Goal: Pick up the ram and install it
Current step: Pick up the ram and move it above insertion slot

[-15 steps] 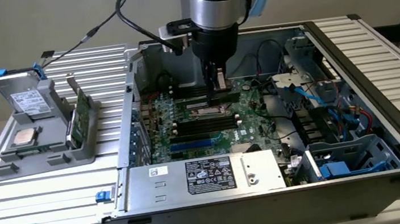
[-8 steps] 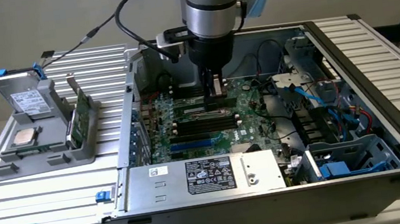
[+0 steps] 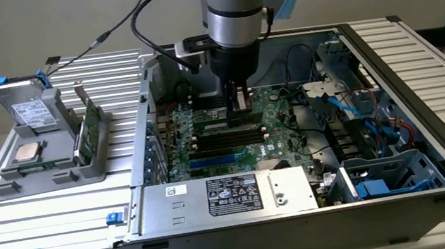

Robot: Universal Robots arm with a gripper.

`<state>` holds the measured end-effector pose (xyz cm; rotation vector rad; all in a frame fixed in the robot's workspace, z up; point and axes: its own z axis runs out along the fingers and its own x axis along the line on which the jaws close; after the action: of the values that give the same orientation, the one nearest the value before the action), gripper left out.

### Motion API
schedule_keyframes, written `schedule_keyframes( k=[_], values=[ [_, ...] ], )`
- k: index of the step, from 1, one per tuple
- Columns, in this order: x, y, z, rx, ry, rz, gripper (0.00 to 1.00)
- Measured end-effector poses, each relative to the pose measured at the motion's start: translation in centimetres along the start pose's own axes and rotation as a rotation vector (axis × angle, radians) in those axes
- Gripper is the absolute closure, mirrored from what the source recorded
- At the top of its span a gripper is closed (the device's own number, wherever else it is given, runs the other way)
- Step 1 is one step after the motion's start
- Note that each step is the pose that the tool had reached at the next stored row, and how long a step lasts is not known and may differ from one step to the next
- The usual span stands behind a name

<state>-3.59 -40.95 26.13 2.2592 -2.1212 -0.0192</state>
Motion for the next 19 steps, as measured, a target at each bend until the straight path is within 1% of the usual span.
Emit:
schedule_keyframes(
  k=[3,5,12,16,19],
  values=[
    [-0.1,-0.02,0.29,-0.0034,0.0066,0.004,0.85],
    [-0.2,-0.05,0.52,-0.0049,0.0095,0.006,0.85],
    [-0.5,-0.38,1.48,-0.0069,0.0133,0.019,0.85],
    [-0.6,-0.54,1.96,-0.0086,0.0168,0.025,0.85],
    [-0.6,-0.60,2.22,-0.0112,0.0185,0.028,0.85]
  ],
)
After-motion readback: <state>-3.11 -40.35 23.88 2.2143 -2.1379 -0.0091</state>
